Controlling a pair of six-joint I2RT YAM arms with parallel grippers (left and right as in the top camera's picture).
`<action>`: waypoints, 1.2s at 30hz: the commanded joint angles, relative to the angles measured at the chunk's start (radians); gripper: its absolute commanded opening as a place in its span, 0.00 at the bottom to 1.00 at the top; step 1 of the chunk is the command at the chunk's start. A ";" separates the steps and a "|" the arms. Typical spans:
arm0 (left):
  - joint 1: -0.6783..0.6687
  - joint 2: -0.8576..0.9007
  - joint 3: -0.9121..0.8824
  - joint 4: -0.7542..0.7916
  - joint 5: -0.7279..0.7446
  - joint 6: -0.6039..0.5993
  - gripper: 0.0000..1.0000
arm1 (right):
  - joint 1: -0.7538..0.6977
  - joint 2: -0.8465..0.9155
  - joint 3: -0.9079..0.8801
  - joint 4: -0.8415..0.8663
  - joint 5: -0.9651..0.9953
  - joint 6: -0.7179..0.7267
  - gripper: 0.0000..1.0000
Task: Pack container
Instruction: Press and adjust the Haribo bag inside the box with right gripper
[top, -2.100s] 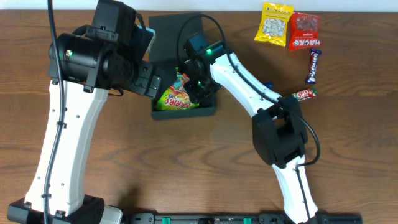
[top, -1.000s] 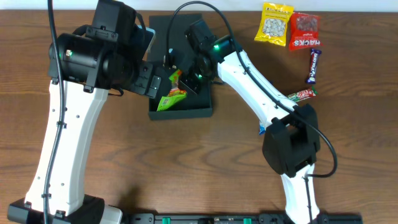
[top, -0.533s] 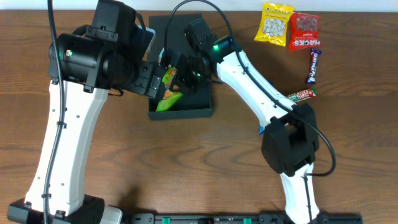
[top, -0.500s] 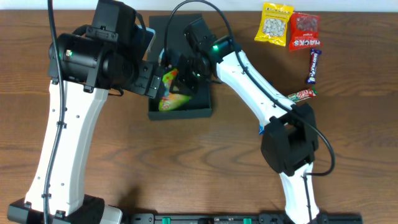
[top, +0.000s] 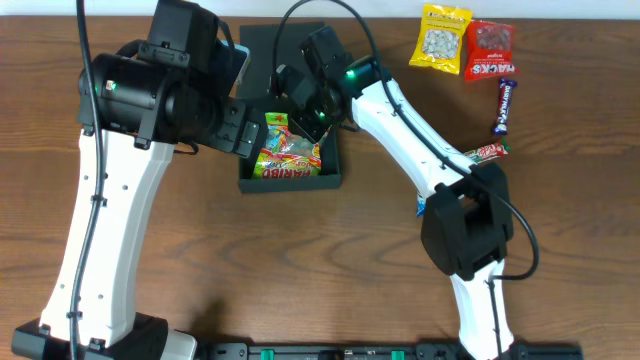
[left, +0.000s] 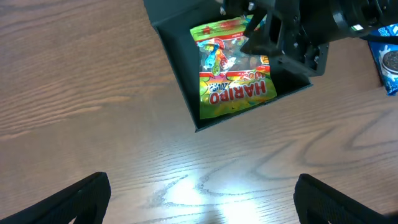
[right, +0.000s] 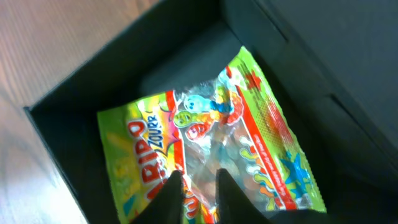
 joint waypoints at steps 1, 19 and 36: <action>0.000 -0.013 -0.002 -0.003 -0.010 0.018 0.95 | 0.008 0.021 0.003 0.011 -0.087 0.028 0.13; 0.000 -0.013 -0.002 -0.003 -0.010 0.018 0.95 | 0.051 0.208 0.003 0.033 -0.097 0.074 0.01; 0.000 -0.013 -0.002 -0.003 -0.010 0.018 0.95 | 0.043 0.190 0.070 -0.148 0.090 0.092 0.01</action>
